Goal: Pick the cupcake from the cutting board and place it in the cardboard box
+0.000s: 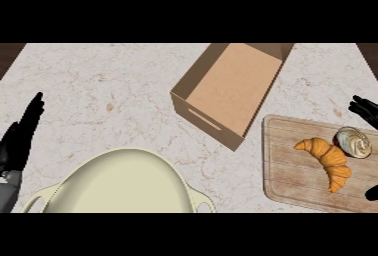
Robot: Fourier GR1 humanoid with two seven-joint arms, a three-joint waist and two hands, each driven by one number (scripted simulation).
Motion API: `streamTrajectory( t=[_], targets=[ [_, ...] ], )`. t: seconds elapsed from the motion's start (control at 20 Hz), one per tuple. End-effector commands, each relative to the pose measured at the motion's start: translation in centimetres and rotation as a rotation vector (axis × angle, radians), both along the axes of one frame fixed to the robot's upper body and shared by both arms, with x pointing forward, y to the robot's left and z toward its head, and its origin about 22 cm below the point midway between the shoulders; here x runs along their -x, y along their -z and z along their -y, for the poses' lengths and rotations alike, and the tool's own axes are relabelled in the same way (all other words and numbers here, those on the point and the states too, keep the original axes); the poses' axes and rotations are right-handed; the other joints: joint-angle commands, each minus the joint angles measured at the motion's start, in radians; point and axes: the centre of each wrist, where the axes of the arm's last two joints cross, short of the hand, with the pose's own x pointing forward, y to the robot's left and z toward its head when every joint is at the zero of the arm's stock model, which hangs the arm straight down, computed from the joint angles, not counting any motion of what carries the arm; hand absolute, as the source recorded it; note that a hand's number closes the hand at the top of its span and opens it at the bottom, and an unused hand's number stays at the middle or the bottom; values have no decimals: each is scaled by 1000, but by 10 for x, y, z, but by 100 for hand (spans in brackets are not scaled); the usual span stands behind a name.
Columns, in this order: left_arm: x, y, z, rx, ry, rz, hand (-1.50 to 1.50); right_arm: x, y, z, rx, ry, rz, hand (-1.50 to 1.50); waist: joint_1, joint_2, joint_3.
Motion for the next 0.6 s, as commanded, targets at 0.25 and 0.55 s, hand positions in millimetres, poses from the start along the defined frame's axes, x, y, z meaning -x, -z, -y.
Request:
streamTrajectory(
  t=[0.25,0.55],
  targets=[
    [-1,13,18,-2,-23,-12,0,-4,-24,47,-63,-163,139,-150,17,4,1],
    [-11,3,22,-12,-10,-8,0,-8,-54,56,332,-234,159,-150,35,10,1]
  ],
)
